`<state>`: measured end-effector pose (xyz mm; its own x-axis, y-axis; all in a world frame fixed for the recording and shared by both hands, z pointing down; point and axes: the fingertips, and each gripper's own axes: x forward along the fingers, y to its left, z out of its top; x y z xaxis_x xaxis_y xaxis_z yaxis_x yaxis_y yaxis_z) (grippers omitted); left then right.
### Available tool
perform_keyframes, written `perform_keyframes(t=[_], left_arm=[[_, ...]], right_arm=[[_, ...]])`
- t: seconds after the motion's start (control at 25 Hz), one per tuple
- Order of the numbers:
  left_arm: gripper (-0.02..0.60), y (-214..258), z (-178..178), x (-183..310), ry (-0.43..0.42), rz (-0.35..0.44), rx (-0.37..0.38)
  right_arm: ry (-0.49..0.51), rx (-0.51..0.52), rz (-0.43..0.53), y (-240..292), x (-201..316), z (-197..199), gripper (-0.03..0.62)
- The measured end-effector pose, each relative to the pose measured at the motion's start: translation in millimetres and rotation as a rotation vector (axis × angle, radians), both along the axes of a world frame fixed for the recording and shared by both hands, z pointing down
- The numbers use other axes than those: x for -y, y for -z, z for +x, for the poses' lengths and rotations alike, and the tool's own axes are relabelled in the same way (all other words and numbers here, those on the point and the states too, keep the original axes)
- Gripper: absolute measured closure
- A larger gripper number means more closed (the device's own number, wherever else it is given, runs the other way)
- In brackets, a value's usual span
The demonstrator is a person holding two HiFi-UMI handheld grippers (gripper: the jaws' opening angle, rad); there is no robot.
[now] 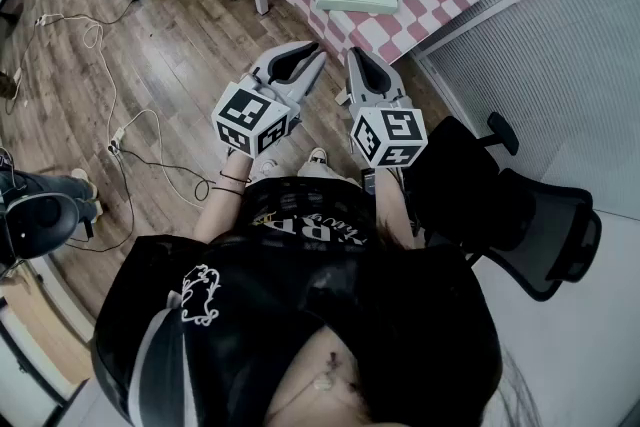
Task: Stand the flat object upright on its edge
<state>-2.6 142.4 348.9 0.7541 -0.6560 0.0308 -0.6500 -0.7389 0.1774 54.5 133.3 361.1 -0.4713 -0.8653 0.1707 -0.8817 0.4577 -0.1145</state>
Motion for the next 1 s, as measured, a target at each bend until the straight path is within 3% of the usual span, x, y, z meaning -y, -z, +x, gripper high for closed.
perform_keyframes(t=[0.48, 1.0], left_arm=[[0.52, -8, 8, 8, -0.003, -0.011, 0.029], [0.52, -15, 47, 29, -0.024, -0.02, 0.058]], right_arm=[[0.002, 0.041, -0.01, -7, 10, 9, 0.568], [-0.009, 0.053, -0.022, -10, 30, 47, 0.568]])
